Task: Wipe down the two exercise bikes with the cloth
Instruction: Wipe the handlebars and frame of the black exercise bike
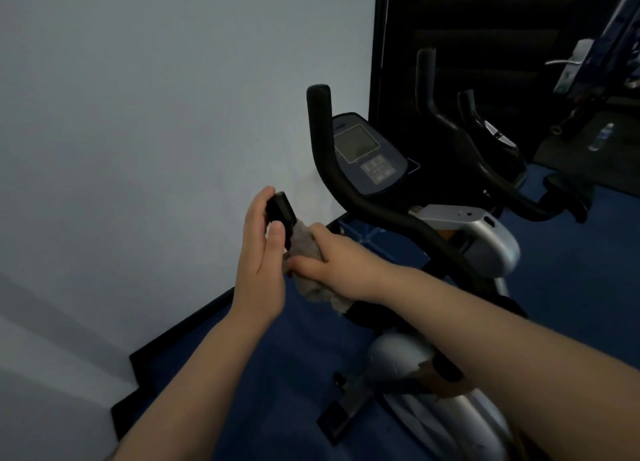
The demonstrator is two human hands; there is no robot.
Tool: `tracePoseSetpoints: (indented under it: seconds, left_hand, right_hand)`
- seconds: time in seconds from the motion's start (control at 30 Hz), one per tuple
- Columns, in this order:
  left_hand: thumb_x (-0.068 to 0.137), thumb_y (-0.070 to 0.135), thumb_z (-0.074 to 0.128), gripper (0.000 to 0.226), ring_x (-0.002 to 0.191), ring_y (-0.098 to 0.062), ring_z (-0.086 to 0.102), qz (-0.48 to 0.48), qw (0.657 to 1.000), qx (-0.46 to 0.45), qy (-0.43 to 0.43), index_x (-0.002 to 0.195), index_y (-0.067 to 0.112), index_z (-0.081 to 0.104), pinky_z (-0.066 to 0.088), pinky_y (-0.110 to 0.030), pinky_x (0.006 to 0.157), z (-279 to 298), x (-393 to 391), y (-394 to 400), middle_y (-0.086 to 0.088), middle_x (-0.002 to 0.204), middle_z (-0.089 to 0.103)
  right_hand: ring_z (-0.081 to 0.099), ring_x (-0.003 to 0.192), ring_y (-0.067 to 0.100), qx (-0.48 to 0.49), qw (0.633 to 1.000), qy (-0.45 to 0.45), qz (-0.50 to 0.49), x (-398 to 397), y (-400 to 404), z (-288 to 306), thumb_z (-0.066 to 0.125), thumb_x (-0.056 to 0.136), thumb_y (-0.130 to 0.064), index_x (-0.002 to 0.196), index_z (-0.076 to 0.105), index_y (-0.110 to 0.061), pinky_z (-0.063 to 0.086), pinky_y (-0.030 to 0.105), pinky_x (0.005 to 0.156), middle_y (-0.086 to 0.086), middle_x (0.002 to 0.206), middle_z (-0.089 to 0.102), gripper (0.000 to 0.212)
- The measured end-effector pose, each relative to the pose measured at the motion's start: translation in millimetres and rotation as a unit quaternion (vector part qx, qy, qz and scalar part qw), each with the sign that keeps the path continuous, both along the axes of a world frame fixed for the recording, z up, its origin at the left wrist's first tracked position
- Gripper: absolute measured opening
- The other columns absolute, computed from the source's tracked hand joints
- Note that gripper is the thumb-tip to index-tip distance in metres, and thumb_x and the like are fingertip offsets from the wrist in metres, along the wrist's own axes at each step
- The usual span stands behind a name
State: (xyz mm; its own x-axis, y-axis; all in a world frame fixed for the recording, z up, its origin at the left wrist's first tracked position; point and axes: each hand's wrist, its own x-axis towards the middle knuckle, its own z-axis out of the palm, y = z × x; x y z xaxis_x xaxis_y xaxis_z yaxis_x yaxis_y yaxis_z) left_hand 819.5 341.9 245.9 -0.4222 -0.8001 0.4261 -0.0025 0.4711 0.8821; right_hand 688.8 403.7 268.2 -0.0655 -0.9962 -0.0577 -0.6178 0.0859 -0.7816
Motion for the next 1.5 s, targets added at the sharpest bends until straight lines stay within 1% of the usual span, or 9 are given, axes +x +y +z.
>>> tracePoseSetpoints:
  seconds: [0.23,0.4,0.6,0.8,0.93,1.03,1.2,1.33,1.5]
  left_hand:
    - [0.101,0.044,0.029,0.062,0.149,-0.001,0.0,0.083,0.992,-0.079,-0.046,0.155,0.023,0.006,0.004,-0.024,0.122,-6.2,-17.8,31.9,0.01,0.164,-0.002]
    - [0.102,0.043,0.019,0.052,0.15,-0.009,-0.01,0.057,0.968,-0.171,-0.172,0.151,0.03,0.015,-0.005,-0.034,0.122,-20.5,-22.1,61.1,0.011,0.163,-0.001]
    - [0.1,0.048,0.014,0.051,0.148,-0.002,-0.013,0.084,0.965,-0.136,-0.209,0.148,0.033,0.022,-0.008,-0.034,0.121,-30.7,-28.7,77.9,0.017,0.16,0.004]
    - [0.096,0.057,0.004,0.064,0.145,0.005,-0.016,0.092,0.949,-0.124,-0.274,0.152,0.031,0.018,-0.019,-0.018,0.114,-24.9,-22.1,79.1,0.022,0.159,0.0]
    - [0.092,0.063,0.003,0.066,0.141,0.011,-0.021,0.087,0.958,-0.056,-0.269,0.152,0.036,0.009,-0.014,-0.024,0.116,-26.3,-20.2,102.2,0.032,0.155,-0.014]
    - [0.093,0.065,0.009,0.06,0.14,0.014,-0.018,0.064,0.969,-0.012,-0.239,0.148,0.041,0.009,-0.009,-0.027,0.119,-28.7,-16.7,124.0,0.039,0.151,-0.014]
    - [0.101,0.049,0.024,0.053,0.141,0.016,-0.009,0.058,0.981,0.05,-0.178,0.152,0.036,0.019,-0.001,-0.037,0.124,-26.8,-17.5,143.7,0.033,0.156,0.0]
    - [0.1,0.048,0.025,0.051,0.14,0.019,-0.004,0.04,0.982,0.06,-0.172,0.15,0.039,0.022,0.0,-0.038,0.124,-27.1,-10.5,161.1,0.046,0.149,0.003]
    - [0.098,0.059,0.024,0.05,0.14,0.019,-0.002,0.024,0.986,0.078,-0.143,0.146,0.046,0.027,0.002,-0.039,0.123,-34.1,-13.3,187.1,0.049,0.147,0.006]
  right_hand:
    - [0.052,0.073,0.002,0.135,0.948,0.189,0.217,-55.3,50.5,-4.2,0.06,0.086,-0.061,0.107,0.041,-0.026,0.037,0.02,0.06,-0.013,0.084,0.053,0.045]
    - [0.055,0.093,0.016,0.115,0.887,0.326,0.305,-95.6,53.6,16.7,0.068,0.081,-0.056,0.102,0.046,-0.028,0.044,0.034,0.085,-0.006,0.097,0.058,0.041]
    - [0.048,0.068,0.001,0.096,0.913,0.281,0.28,-73.4,47.4,-8.5,0.054,0.086,-0.065,0.1,0.047,-0.03,0.036,0.026,0.062,-0.016,0.077,0.051,0.039]
    - [0.056,0.086,0.006,0.115,0.923,0.215,0.298,-105.3,50.9,3.3,0.063,0.089,-0.048,0.1,0.054,-0.033,0.044,0.028,0.078,-0.01,0.094,0.06,0.021]
    - [0.063,0.085,0.006,-0.034,0.977,0.112,0.181,-106.8,60.5,10.2,0.061,0.095,-0.028,0.095,0.062,-0.027,0.051,0.031,0.079,-0.009,0.087,0.066,0.001]
    - [0.065,0.083,0.009,-0.153,0.987,0.056,0.015,-108.4,82.6,17.4,0.057,0.096,-0.035,0.099,0.062,-0.027,0.053,0.04,0.076,-0.008,0.085,0.067,0.01]
    - [0.056,0.097,0.017,-0.176,0.968,0.146,-0.105,-83.7,136.2,-1.8,0.037,0.098,-0.045,0.124,0.037,-0.022,0.044,0.036,0.08,-0.002,0.114,0.05,0.035]
    - [0.05,0.105,0.013,-0.199,0.952,0.203,-0.11,-76.7,169.3,-4.7,0.053,0.096,-0.021,0.116,0.053,-0.021,0.044,0.034,0.092,-0.005,0.118,0.048,0.019]
    - [0.052,0.104,-0.005,-0.183,0.958,0.135,-0.175,-56.5,206.9,-28.5,0.056,0.093,-0.046,0.122,0.066,-0.03,0.04,0.01,0.086,-0.019,0.117,0.054,0.035]
